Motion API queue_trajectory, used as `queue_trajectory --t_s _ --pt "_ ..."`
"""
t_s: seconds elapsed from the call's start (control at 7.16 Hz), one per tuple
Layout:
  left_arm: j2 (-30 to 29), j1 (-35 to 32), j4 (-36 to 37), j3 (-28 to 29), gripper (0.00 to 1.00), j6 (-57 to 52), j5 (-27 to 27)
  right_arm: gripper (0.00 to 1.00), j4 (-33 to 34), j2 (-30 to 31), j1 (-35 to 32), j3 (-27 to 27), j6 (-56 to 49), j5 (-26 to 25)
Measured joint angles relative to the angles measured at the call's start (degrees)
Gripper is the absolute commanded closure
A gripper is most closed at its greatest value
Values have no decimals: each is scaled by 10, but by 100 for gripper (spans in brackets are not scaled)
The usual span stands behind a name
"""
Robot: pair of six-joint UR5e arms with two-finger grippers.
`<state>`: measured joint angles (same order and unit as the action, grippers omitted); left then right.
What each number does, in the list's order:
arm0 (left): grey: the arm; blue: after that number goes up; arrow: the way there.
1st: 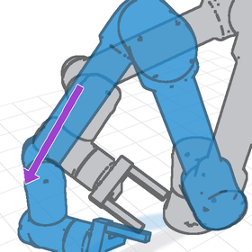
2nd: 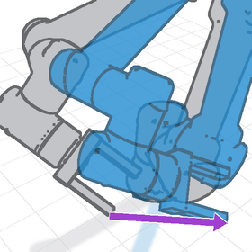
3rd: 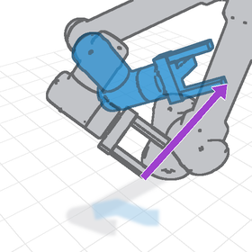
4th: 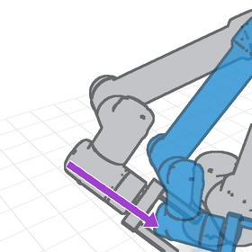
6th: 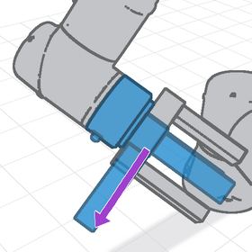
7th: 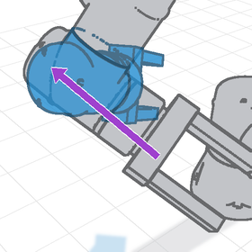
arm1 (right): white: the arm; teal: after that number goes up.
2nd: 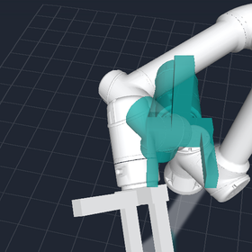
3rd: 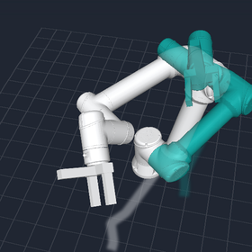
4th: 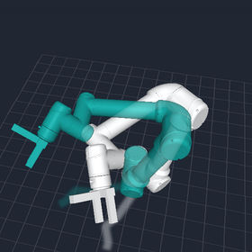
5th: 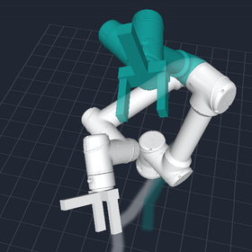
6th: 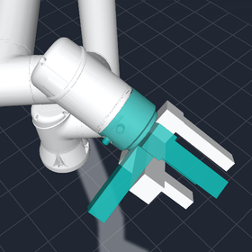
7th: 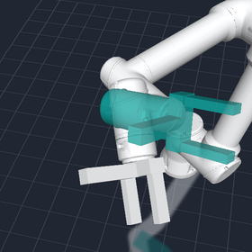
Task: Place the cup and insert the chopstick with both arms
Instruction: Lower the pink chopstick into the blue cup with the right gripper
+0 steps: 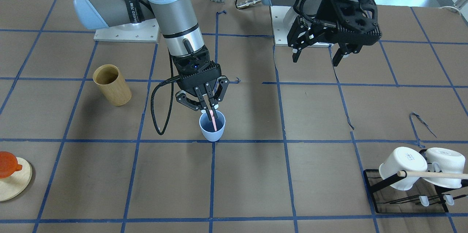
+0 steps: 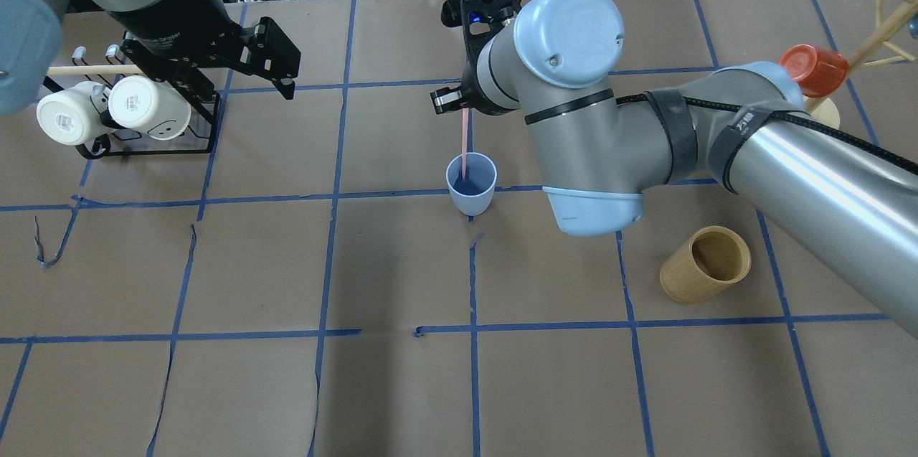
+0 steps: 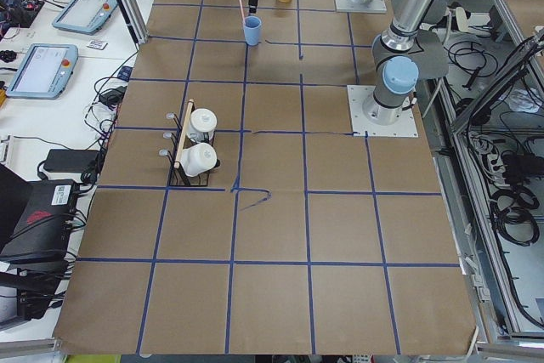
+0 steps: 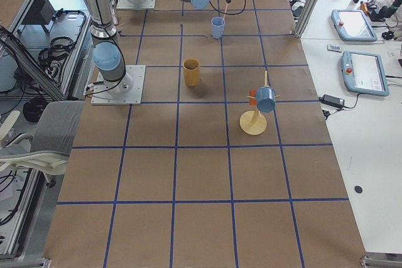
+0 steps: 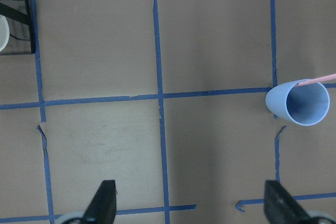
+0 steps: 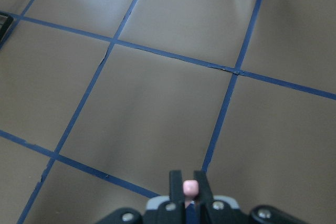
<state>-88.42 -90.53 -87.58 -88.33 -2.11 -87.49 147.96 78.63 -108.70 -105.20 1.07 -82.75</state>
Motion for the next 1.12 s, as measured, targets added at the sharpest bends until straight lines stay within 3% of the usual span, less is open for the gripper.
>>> queue_trajectory --t_s 0.14,0.42,0.56,0.84,0.98,1.12 --pt "0 1 0 0 0 0 0 98 8 -1 -1 -4 -4 0" --pt "1 2 0 0 0 0 0 81 13 -4 -2 -8 -6 0" --pt "2 2 0 0 0 0 -1 63 14 -4 -2 -12 -7 0" --pt "3 2 0 -1 0 0 -1 46 33 -3 -3 -28 -2 1" --pt "3 2 0 -1 0 0 -1 26 42 -2 -3 -30 2 2" --pt "4 2 -1 -1 0 0 -1 0 46 -1 -3 -29 5 3"
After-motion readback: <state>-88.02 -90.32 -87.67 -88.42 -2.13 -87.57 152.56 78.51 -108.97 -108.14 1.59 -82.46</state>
